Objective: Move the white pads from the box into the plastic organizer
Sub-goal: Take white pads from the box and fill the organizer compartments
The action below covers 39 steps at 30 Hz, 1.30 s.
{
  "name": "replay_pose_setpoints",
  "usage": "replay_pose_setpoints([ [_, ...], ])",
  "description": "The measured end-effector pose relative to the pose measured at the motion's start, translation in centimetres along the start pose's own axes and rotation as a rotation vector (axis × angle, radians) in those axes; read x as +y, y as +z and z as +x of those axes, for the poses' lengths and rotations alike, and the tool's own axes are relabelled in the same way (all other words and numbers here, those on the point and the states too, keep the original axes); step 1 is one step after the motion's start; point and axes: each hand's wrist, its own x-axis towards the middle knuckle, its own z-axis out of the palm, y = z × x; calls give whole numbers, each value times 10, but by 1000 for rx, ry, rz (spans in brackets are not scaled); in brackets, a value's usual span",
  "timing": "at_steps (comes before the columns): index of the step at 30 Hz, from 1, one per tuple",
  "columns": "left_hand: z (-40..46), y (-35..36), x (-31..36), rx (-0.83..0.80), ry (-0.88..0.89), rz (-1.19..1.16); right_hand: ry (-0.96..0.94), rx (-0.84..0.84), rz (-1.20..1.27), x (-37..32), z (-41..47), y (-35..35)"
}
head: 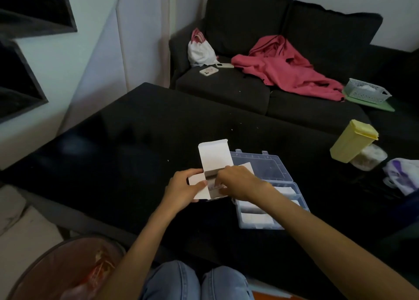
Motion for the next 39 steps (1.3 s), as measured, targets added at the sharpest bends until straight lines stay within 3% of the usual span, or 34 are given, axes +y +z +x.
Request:
replay_pose_setpoints([
  [5, 4, -1, 2, -40, -4, 19, -39, -58, 54, 8, -8, -11],
  [12, 8, -4, 3, -26, -19, 11, -46, 169, 51, 21, -8, -11],
  [19, 22, -6, 10, 11, -41, 75, 60, 296, 373, 36, -6, -16],
  [28, 31, -7, 11, 1, -51, 129, 129, 172, 755, 53, 5, -24],
  [32, 24, -5, 20, 260, 12, 210, 170, 161, 927, 57, 9, -28],
  [35, 11, -5, 35, 426, 144, 132, 225, 158, 1097, 53, 6, -32],
  [39, -3, 3, 65, 299, 156, 125, 258, 112, 1353, 51, -10, -36],
])
